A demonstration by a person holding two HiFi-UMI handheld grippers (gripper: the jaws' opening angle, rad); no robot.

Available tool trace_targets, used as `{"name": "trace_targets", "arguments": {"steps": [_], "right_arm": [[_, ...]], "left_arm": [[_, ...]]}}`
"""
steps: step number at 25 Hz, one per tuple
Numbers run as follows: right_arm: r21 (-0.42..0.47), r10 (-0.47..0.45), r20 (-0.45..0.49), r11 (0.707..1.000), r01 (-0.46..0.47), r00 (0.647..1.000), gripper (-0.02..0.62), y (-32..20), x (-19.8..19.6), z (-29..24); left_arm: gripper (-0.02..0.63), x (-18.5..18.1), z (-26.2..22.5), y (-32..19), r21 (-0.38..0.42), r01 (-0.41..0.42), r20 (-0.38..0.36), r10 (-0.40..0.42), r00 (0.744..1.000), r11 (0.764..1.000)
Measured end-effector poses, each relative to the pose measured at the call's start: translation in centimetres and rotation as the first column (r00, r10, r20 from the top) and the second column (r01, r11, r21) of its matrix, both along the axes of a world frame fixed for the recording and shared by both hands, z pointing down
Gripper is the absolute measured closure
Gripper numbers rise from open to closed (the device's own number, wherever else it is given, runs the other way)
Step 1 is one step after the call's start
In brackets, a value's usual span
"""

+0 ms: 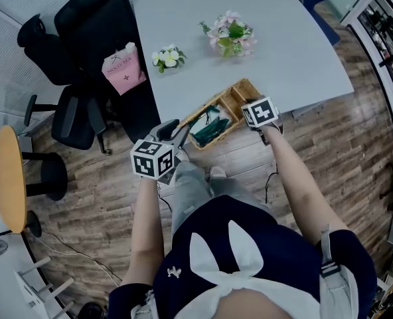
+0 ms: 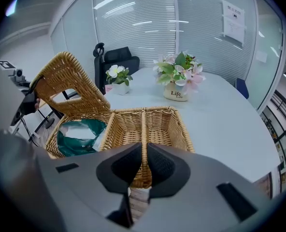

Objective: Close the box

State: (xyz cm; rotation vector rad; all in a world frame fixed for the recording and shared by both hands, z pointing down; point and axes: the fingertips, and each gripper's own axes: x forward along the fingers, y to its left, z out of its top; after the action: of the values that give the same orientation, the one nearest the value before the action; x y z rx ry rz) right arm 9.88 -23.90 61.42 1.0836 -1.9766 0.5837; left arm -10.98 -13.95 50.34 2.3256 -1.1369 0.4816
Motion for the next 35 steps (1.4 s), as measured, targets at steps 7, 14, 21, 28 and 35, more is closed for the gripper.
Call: {"name": "trace_targets", "arguments": {"steps": [7, 14, 21, 28, 35], "right_arm": [[0.006, -0.007, -0.003, 1.0, 0.007, 1.0, 0.554, 0.0, 0.0, 0.0], [0.004, -0.008, 0.002, 1.0, 0.008, 1.0, 0.554, 0.0, 0.0, 0.1], [-0.004, -0.006, 0.009, 1.0, 0.006, 1.0, 0.554, -0.1, 0.0, 0.0], [-0.008, -0.004, 0.014, 1.0, 0.004, 1.0, 0.554, -0.1, 0.0, 0.1], [-0.007, -0.004, 0.015, 1.0, 0.004, 1.0, 0.554, -0.1, 0.1, 0.1]], "left_arm": [[0.485, 0.5, 0.3, 0.7, 0.019, -0.019, 0.056, 0.018, 0.998, 1.0], [0.485, 1.2, 0.9, 1.5, 0.036, -0.068, 0.143, 0.062, 0.988, 0.997], [0.483, 1.9, 1.5, 2.3, 0.047, -0.137, 0.239, 0.122, 0.963, 0.99], [0.477, 2.5, 2.2, 2.9, 0.05, -0.197, 0.301, 0.173, 0.938, 0.979], [0.474, 3.0, 3.0, 3.5, 0.034, -0.28, 0.409, 0.243, 0.88, 0.959]]}}
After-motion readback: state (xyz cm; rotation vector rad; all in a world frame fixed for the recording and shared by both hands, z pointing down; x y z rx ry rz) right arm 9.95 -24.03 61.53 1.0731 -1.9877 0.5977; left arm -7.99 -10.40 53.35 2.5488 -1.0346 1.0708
